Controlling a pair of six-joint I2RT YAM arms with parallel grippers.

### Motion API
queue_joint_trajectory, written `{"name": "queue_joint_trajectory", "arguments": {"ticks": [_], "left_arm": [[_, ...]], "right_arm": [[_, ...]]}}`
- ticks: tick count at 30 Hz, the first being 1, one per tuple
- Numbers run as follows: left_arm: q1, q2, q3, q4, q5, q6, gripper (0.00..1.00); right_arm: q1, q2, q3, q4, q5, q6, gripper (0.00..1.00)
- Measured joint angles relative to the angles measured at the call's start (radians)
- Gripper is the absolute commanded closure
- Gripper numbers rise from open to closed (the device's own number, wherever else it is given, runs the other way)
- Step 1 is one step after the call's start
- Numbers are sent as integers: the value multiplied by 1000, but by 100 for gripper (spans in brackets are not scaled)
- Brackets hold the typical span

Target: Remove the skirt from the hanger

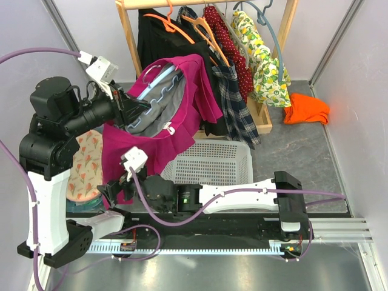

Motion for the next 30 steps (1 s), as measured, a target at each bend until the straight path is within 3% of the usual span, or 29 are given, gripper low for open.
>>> {"name": "queue_joint_trajectory", "arguments": {"ticks": [1, 4, 7, 8, 10, 14, 23, 30], "left_arm": [[0, 2, 0, 2, 1, -1, 98], [0, 5, 0, 5, 5, -5, 98], [0, 5, 5, 3, 9, -15, 98], [0, 6, 9, 2, 9, -18, 98], [0, 6, 21, -1, 13, -26, 98], [0, 6, 48, -3, 31, -39, 98], [3, 6, 55, -31, 27, -55, 98], [3, 10, 45, -85, 24, -58, 98]], "right_arm": [[0, 7, 6, 0, -15, 6, 2], [0, 23, 23, -2, -33, 16, 15], [-6, 35, 42, -2, -35, 29, 52], [-9, 39, 45, -2, -36, 28, 83], [-16, 43, 49, -4, -33, 32, 100], [-29, 82, 109, -19, -22, 28, 100], [68, 270, 492, -202, -5, -111, 100], [80, 259, 461, -335, -60, -124, 100]]}}
